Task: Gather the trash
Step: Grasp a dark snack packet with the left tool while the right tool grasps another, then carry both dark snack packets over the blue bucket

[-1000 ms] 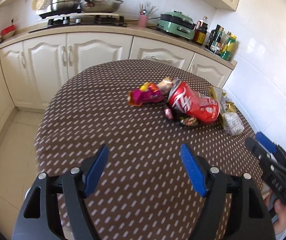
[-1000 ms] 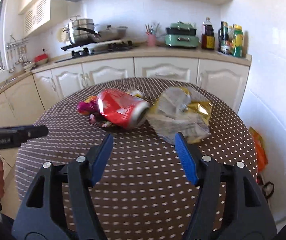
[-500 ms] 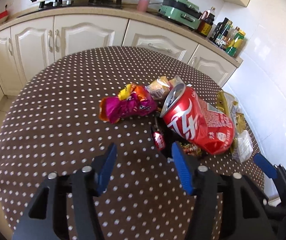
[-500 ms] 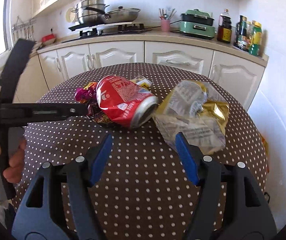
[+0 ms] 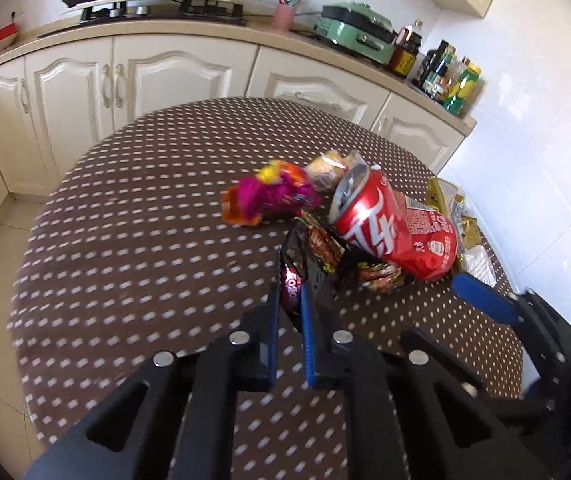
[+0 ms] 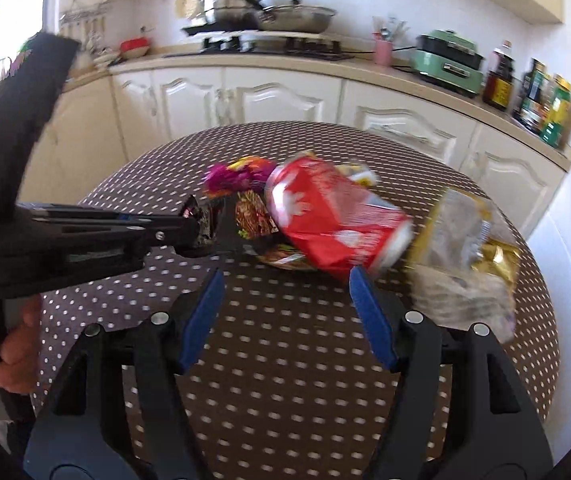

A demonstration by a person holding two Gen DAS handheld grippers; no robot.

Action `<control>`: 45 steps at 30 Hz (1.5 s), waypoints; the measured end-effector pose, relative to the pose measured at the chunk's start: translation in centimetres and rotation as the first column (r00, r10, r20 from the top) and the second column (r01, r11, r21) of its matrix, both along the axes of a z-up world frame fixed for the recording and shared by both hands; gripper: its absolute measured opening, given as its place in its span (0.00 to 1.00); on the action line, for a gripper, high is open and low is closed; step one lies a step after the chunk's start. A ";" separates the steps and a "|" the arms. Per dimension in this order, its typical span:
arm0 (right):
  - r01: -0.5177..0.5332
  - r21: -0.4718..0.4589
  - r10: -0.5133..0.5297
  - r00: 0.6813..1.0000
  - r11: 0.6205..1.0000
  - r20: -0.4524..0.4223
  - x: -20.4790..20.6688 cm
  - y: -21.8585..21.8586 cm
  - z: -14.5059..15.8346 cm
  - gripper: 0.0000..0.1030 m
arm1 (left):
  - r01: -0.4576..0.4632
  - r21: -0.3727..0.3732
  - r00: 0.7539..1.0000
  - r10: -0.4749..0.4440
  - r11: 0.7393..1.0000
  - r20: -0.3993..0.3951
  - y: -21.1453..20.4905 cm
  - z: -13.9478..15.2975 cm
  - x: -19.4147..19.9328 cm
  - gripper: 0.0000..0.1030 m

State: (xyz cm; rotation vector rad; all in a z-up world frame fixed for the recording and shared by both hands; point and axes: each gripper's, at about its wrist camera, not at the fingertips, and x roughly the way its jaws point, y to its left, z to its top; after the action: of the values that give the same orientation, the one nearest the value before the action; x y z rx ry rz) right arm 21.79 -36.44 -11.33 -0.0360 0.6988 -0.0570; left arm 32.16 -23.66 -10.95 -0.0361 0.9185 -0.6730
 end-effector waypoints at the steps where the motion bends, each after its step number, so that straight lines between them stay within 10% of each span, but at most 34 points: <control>1: -0.013 -0.012 0.013 1.000 1.000 -0.014 0.5 0.6 -0.2 0.63 | -0.008 -0.004 1.000 0.008 1.000 0.003 0.7 0.2 -0.2 0.09; 10: -0.005 -0.210 -0.025 0.990 0.978 -0.140 4.7 2.8 -2.5 0.58 | -0.036 -0.020 0.999 0.036 0.999 0.008 5.3 0.2 -1.2 0.09; 14: 0.034 -0.274 -0.072 0.989 0.961 -0.131 5.5 2.6 -2.9 0.31 | -0.035 -0.035 0.999 0.035 0.999 0.009 6.5 0.4 -1.8 0.09; 28: -0.060 0.117 0.065 0.997 0.991 -0.037 2.9 3.7 0.7 0.18 | -0.073 -0.090 0.996 0.078 0.993 0.046 13.4 2.3 -4.7 0.09; 45: -0.358 0.205 0.359 0.933 0.911 0.029 3.8 20.7 2.5 0.17 | -0.314 -0.123 0.947 0.320 0.942 0.030 28.6 1.3 -6.6 0.09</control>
State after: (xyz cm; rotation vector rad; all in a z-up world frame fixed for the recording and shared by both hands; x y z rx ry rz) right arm 25.57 -15.76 -8.83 0.0356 0.6946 0.3705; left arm 25.59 4.94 -9.62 -0.2656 0.8013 -0.4241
